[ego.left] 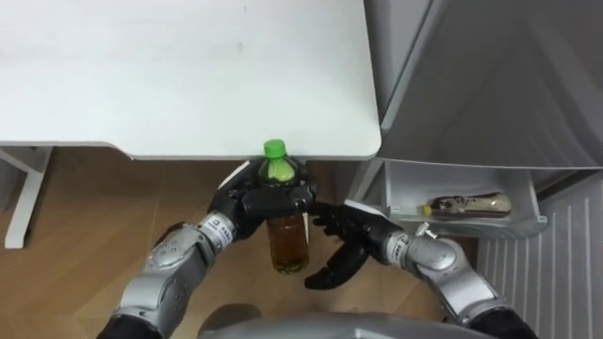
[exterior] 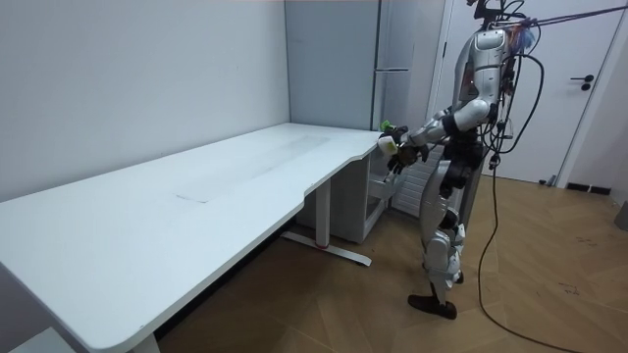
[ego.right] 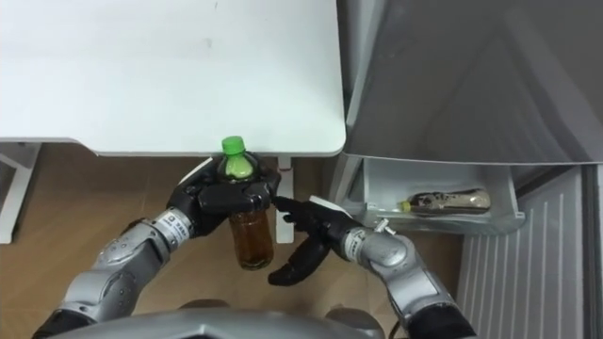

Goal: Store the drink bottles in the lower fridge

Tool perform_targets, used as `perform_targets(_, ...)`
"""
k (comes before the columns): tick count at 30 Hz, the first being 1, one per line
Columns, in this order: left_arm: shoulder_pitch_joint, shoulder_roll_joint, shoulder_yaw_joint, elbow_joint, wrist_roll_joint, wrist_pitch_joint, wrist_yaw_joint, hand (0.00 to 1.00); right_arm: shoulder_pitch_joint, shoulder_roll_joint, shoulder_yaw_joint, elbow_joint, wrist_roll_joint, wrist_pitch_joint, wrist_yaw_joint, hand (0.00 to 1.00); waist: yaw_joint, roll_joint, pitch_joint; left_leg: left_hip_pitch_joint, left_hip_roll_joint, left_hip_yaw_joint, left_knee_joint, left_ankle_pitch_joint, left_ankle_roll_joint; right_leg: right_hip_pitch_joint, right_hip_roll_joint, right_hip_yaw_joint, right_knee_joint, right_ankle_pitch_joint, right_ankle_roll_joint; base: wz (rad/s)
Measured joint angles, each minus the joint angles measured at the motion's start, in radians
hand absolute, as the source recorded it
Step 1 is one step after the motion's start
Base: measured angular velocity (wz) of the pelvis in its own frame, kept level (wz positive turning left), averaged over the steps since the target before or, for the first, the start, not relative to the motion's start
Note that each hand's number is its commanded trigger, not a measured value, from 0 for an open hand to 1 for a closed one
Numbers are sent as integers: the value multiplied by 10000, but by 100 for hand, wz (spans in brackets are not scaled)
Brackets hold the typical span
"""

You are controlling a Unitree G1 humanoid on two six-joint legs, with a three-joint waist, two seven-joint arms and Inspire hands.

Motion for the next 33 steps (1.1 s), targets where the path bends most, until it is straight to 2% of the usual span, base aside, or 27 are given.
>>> perform_targets(4, -133, -156, -6, -76, 4, -386, -33, 100, -2, 24, 10, -22, 1112, -91, 710, 0, 101, -12, 0, 98, -9, 7, -4, 6, 4, 7, -4, 22, -2, 0, 0, -1)
perform_targets(14, -131, -92, -185, -69, 81, -414, 7, 100, -9, -65, 298, 85, 2669, -149, 975, 0, 85, -49, 24, 157, -6, 18, -74, 7, 4, 44, 7, 40, -22, 0, 0, -1)
perform_targets(22, -132, -102, -333, -71, 292, -621, 80, 100, -53, -32, 369, 425, 3639, -148, 1123, 0, 81, -13, 56, 178, -6, -4, -140, 5, 4, 133, 12, 30, -38, 1, 0, 0)
perform_targets(33, -122, -78, -535, -43, 448, -619, 70, 100, -56, -33, 368, 575, 3797, -56, 1274, 0, 86, -22, 66, 179, -6, 24, -147, 10, 2, 33, 8, 38, -27, 1, -1, 0)
